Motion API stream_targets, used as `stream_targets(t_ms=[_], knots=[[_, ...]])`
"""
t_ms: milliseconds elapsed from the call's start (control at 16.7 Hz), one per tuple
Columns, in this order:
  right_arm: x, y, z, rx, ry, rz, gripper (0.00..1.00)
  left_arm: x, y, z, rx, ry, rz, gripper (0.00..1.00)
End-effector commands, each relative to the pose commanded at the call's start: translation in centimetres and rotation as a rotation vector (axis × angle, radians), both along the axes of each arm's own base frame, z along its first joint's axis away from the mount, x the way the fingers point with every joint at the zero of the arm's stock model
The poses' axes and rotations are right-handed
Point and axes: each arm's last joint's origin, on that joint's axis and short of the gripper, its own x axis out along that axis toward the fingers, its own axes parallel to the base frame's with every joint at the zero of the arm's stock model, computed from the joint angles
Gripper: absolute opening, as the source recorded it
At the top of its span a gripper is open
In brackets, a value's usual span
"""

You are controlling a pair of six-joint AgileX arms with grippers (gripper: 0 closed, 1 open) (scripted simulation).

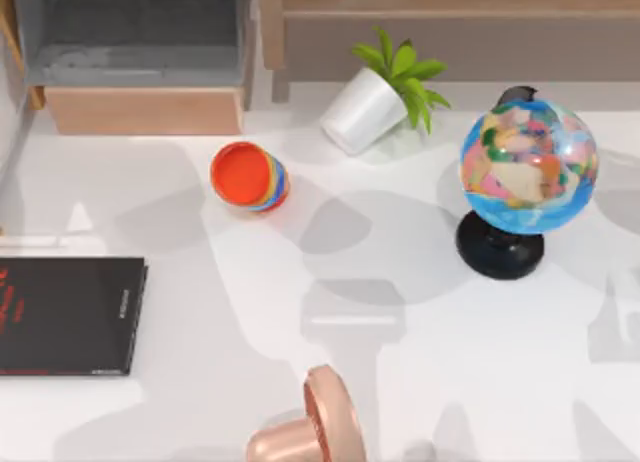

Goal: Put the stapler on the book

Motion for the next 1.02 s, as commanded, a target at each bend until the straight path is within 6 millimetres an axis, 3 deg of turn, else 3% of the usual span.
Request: stream_targets(t_ms=[600, 1020], knots=[[0.0, 0.0, 0.0, 0.0, 0.0, 0.0, 1.0, -0.5, 0.6, -0.2, -0.004, -0.005, 0.008, 1.0], [0.0, 0.0, 0.0, 0.0, 0.0, 0.0, 1.0, -0.1, 0.9, -3.3, -0.001, -0.006, 0.007, 1.0]])
